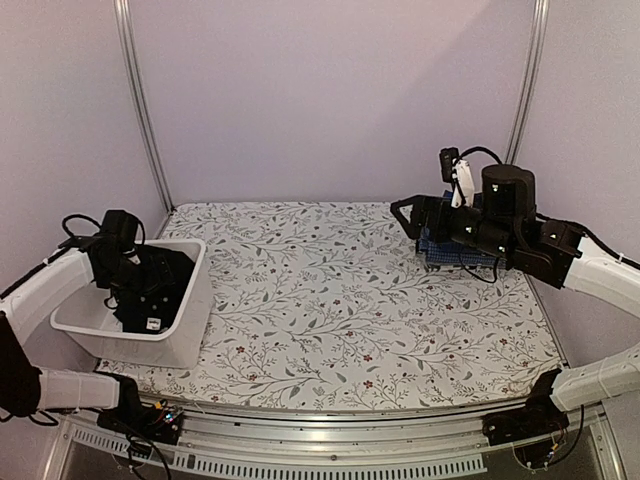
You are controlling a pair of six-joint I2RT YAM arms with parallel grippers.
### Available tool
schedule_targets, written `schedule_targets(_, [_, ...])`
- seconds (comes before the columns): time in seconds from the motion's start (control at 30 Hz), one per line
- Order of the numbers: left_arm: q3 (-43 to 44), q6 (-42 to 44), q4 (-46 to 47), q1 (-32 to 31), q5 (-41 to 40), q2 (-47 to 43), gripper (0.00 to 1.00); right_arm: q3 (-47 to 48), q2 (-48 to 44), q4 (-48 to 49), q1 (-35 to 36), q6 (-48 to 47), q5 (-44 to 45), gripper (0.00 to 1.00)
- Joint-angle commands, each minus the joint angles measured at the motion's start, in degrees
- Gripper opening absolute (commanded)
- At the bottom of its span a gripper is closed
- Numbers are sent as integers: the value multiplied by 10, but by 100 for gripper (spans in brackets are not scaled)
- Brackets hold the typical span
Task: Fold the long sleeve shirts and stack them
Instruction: Pick up the crumpled shirt from the bin.
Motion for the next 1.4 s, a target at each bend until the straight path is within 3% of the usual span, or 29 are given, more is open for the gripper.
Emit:
schedule_targets(0.0, [-24,-14,99,8,-12,64,100,-5,-7,30,1,-4,-22,99])
schedule_targets(0.17, [-69,-46,171,9,-34,108,100,-2,-8,33,1,-5,-33,99])
schedule_targets(0.3, [-95,-58,214,9,-27,120,85,-5,-13,34,1,-4,-35,99])
schedule_targets(0.4, [-107,-56,233,9,-29,117,67,-6,-12,36,1,-4,-40,99])
schedule_targets(0.57, [-101,-50,225,9,-45,98,21,-5,-7,39,1,-3,-45,99])
schedule_targets(0.67, [-90,-44,207,9,-56,77,1,-3,-5,39,1,-3,-48,99])
schedule_targets(1.37, [36,27,94,-1,-5,-96,0,12,19,39,1,-13,-50,99])
